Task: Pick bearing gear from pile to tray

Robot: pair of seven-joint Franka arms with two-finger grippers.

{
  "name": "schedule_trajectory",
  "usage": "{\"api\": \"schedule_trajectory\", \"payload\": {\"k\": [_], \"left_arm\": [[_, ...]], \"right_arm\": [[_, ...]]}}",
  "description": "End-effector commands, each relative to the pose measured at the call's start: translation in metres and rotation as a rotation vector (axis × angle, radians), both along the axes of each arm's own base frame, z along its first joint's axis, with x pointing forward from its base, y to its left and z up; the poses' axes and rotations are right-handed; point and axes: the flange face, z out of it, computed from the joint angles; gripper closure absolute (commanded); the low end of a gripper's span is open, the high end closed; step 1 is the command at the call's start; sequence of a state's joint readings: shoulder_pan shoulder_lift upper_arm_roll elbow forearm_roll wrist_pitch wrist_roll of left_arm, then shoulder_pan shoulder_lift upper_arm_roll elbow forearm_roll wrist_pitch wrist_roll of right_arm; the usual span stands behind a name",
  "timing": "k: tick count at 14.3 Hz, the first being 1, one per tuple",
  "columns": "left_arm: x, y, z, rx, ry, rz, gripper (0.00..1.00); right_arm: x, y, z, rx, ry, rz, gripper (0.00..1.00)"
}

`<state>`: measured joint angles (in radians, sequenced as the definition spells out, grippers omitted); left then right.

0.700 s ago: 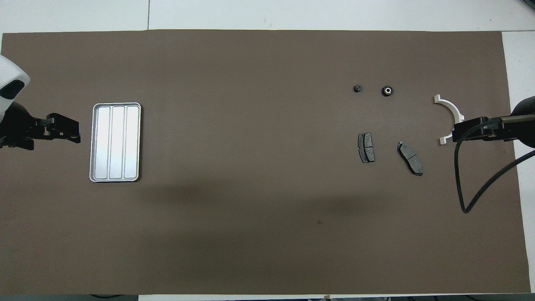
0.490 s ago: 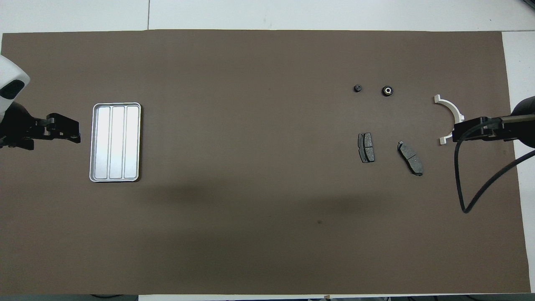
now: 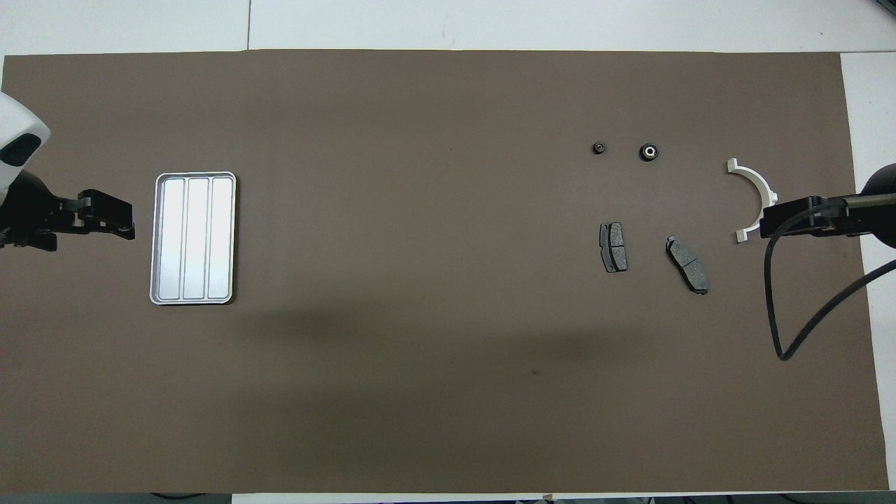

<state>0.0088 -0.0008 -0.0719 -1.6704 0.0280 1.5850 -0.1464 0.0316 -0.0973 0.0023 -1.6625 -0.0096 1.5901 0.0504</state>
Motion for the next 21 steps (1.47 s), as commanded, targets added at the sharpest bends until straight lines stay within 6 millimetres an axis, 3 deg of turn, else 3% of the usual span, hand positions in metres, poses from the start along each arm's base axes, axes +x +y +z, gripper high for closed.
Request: {"api": "schedule_trajectory", "payload": {"k": [1,8,11,17,20,21], "left_arm": [[-0.002,0.001,0.004,-0.002,0.005,-0.001,0.0],[-0.002,0.001,0.004,-0.002,0.005,-0.001,0.0],[-0.002,0.001,0.004,-0.002,0.005,-0.001,0.0],[-0.002,0.001,0.004,-0.002,0.005,-0.001,0.0],[-0.002,0.001,0.004,-0.002,0.005,-0.001,0.0],[-0.002,0.001,0.004,-0.002,0.005,-0.001,0.0]], "right_arm": [[-0.009,-0.001,0.01,0.027,-0.02,0.008,0.0],[-0.012,0.005,0.01,0.025,-0.019,0.038,0.0],[-0.005,0.012,-0.003,0.023,-0.009,0.042,0.0],[0.053,0.05,-0.095,0.013,0.04,0.049,0.0],[0.089,0.057,-0.158,0.013,0.043,-0.031,0.0],[0.1,0.069,-0.18,0.009,0.039,-0.047,0.0]]}}
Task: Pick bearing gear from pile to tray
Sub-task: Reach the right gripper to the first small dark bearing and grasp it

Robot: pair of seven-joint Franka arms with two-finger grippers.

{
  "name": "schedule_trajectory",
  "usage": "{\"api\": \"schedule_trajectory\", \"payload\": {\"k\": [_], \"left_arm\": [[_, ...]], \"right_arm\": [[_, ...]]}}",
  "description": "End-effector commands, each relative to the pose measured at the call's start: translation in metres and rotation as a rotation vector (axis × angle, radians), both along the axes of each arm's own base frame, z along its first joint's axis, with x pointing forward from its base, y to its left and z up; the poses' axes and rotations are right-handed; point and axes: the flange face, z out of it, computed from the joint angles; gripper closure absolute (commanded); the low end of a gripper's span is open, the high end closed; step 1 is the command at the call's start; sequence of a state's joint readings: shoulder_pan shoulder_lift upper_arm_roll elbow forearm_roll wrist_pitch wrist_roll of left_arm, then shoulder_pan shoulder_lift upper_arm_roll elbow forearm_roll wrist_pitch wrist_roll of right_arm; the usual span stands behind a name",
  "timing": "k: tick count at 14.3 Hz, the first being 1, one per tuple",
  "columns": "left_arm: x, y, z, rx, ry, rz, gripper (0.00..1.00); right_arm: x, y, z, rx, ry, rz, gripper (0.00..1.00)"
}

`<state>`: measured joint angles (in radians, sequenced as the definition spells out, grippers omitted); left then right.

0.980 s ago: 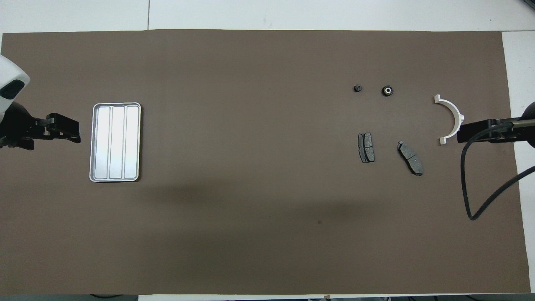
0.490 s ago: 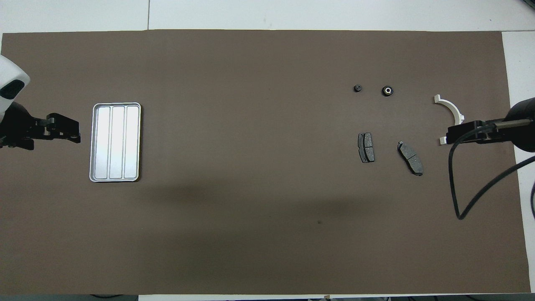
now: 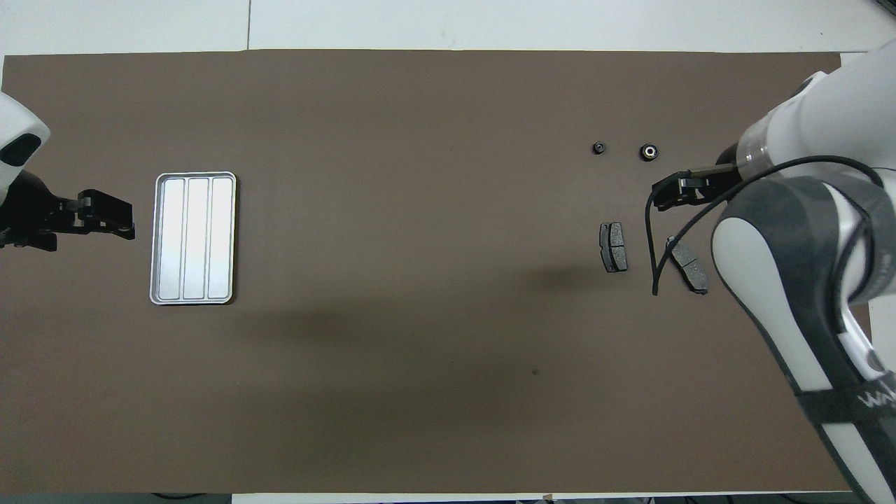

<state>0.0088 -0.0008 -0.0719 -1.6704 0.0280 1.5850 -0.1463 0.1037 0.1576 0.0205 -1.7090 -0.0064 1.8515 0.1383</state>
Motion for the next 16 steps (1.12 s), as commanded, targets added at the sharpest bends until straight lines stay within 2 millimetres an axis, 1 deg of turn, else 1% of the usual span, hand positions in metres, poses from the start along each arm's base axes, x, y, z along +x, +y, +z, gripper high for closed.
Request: {"api": "schedule_trajectory", "payload": {"k": [1,2,4,5,7,8,9,10,13,14,16], "left_arm": [[-0.002,0.001,0.004,-0.002,0.005,-0.001,0.0],[-0.002,0.001,0.004,-0.002,0.005,-0.001,0.0],[-0.002,0.001,0.004,-0.002,0.005,-0.001,0.0],[-0.002,0.0,0.004,-0.002,0.005,-0.003,0.0],[-0.002,0.0,0.004,-0.002,0.005,-0.003,0.0],[-0.002,0.001,0.004,-0.002,0.005,-0.001,0.0],[-0.002,0.001,0.004,-0.002,0.005,-0.001,0.0],[-0.002,0.001,0.004,-0.002,0.005,-0.001,0.0],[-0.002,0.001,0.004,-0.002,0.005,-0.001,0.0],[-0.002,0.0,0.004,-0.002,0.005,-0.003,0.0],[-0.002,0.001,0.004,-0.002,0.005,-0.001,0.0]], "right_arm": [[0.03,0.021,-0.057,0.006,-0.008,-0.056,0.0],[0.039,0.024,-0.078,0.005,-0.016,-0.07,0.0],[0.055,0.028,-0.106,-0.017,-0.029,-0.08,0.0],[0.065,0.037,-0.119,-0.032,-0.023,-0.088,0.0],[0.088,0.041,-0.149,-0.054,-0.007,-0.104,0.0],[0.095,0.041,-0.164,-0.056,-0.001,-0.127,0.0],[0.098,0.035,-0.183,-0.064,0.018,-0.143,0.0],[0.102,0.034,-0.191,-0.068,0.017,-0.146,0.0],[0.118,0.041,-0.197,-0.068,0.006,-0.181,0.0],[0.12,0.04,-0.201,-0.07,0.009,-0.182,0.0],[0.124,0.04,-0.202,-0.072,0.002,-0.184,0.01]]}}
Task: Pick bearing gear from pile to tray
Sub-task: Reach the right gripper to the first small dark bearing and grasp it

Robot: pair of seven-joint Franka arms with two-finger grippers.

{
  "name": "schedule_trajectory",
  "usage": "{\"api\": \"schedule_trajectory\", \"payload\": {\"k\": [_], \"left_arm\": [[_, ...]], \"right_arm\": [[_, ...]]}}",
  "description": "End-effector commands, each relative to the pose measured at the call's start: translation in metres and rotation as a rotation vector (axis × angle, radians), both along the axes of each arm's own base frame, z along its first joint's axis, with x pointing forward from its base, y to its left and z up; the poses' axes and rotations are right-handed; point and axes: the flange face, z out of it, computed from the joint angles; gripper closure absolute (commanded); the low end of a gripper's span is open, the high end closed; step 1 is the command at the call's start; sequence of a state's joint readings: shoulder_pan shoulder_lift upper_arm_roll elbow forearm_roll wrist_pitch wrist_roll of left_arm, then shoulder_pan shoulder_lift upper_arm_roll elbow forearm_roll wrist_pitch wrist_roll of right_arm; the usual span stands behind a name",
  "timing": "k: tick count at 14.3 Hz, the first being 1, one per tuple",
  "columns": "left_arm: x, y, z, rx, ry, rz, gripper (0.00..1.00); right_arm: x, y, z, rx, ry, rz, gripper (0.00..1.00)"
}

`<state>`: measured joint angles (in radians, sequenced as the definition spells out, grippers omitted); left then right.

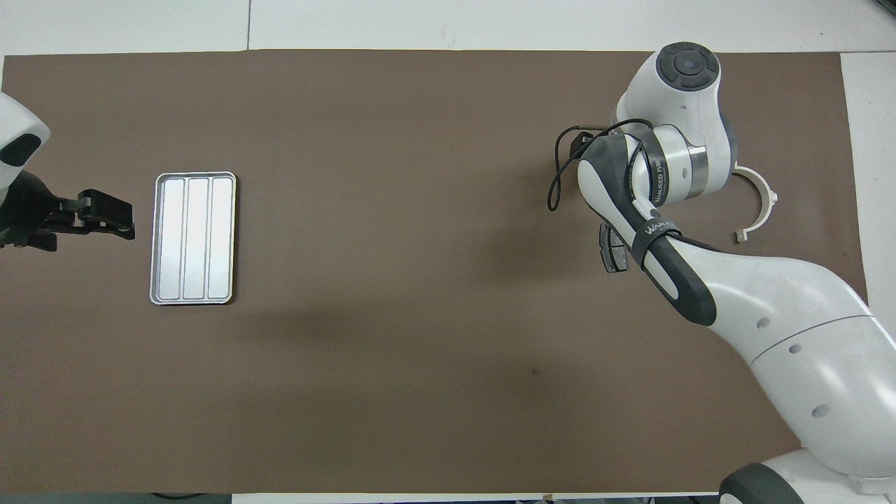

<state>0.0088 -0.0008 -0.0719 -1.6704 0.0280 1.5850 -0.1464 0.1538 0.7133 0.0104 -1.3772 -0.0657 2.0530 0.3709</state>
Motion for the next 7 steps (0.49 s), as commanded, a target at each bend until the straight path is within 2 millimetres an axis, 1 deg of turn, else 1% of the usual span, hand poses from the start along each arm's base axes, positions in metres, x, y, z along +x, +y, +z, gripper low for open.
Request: {"api": "schedule_trajectory", "payload": {"k": [1,4,5,7], "left_arm": [[-0.0017,0.0009,0.0043,-0.002,0.005,-0.001,0.0],[-0.0017,0.0009,0.0043,-0.002,0.005,-0.001,0.0],[-0.0017,0.0,0.0043,-0.002,0.005,-0.003,0.0],[-0.0017,0.0009,0.0043,-0.002,0.005,-0.001,0.0]], "right_arm": [[0.0152,-0.0002,0.0013,-0.018,-0.008,-0.022,0.03],[0.0169,-0.0009,-0.006,-0.021,-0.009,-0.047,0.05],[0.0174,-0.0008,-0.0052,-0.021,-0.013,-0.066,0.05],[0.0175,0.0001,-0.0076,-0.021,-0.016,-0.085,0.08]]}}
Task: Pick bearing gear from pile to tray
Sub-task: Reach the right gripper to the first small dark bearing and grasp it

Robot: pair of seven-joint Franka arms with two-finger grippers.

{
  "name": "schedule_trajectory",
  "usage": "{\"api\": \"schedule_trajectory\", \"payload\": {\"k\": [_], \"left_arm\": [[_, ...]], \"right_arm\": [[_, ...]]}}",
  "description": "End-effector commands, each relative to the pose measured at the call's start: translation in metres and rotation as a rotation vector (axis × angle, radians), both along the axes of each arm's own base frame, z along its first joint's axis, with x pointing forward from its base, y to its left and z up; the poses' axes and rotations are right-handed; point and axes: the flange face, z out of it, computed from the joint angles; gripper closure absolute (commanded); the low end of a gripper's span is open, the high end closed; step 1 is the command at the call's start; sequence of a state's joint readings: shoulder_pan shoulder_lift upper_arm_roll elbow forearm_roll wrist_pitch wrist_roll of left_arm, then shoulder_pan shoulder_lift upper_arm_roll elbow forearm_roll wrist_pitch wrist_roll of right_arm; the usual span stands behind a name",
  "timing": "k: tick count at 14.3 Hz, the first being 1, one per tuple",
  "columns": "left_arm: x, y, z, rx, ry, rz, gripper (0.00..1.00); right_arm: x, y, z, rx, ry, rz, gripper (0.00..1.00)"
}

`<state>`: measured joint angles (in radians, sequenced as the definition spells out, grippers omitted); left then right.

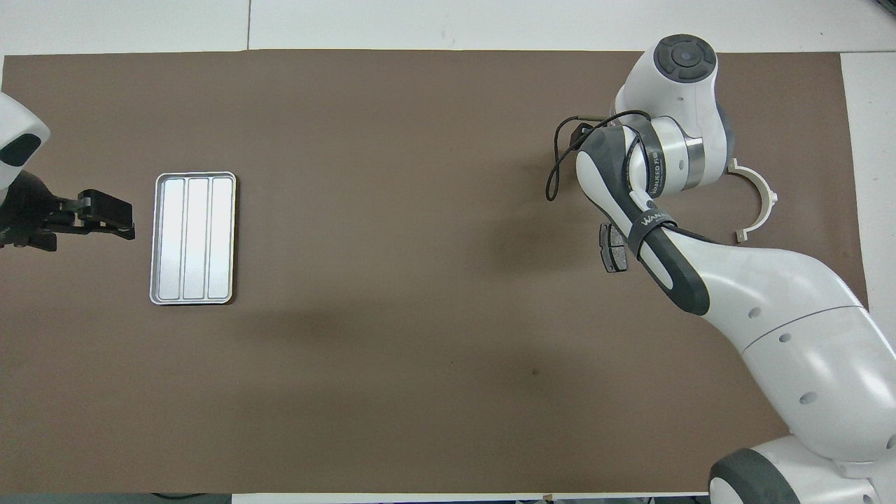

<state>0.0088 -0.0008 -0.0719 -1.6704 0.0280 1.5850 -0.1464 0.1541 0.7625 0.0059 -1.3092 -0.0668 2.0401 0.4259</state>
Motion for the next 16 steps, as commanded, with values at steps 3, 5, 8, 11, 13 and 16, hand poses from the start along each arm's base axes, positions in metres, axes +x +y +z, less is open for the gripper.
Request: {"api": "schedule_trajectory", "payload": {"k": [3,5,8,11,13,16], "left_arm": [[-0.0017,0.0009,0.0043,-0.002,0.005,-0.001,0.0],[-0.0017,0.0009,0.0043,-0.002,0.005,-0.001,0.0],[-0.0017,0.0,0.0043,-0.002,0.005,-0.003,0.0],[-0.0017,0.0009,0.0043,-0.002,0.005,-0.001,0.0],[-0.0017,0.0009,0.0043,-0.002,0.005,-0.001,0.0],[-0.0017,0.0009,0.0043,-0.002,0.005,-0.001,0.0]], "right_arm": [[0.006,-0.0001,-0.0037,-0.021,-0.007,-0.027,0.13],[0.007,-0.001,-0.0037,-0.02,-0.013,-0.03,0.19],[0.0077,-0.002,-0.0037,-0.019,-0.019,-0.035,0.45],[0.0085,-0.0018,-0.0031,-0.012,-0.027,-0.053,0.69],[0.0084,-0.0014,-0.004,-0.006,-0.029,-0.063,0.87],[0.0101,-0.0021,-0.0016,-0.002,-0.044,-0.064,1.0]]}}
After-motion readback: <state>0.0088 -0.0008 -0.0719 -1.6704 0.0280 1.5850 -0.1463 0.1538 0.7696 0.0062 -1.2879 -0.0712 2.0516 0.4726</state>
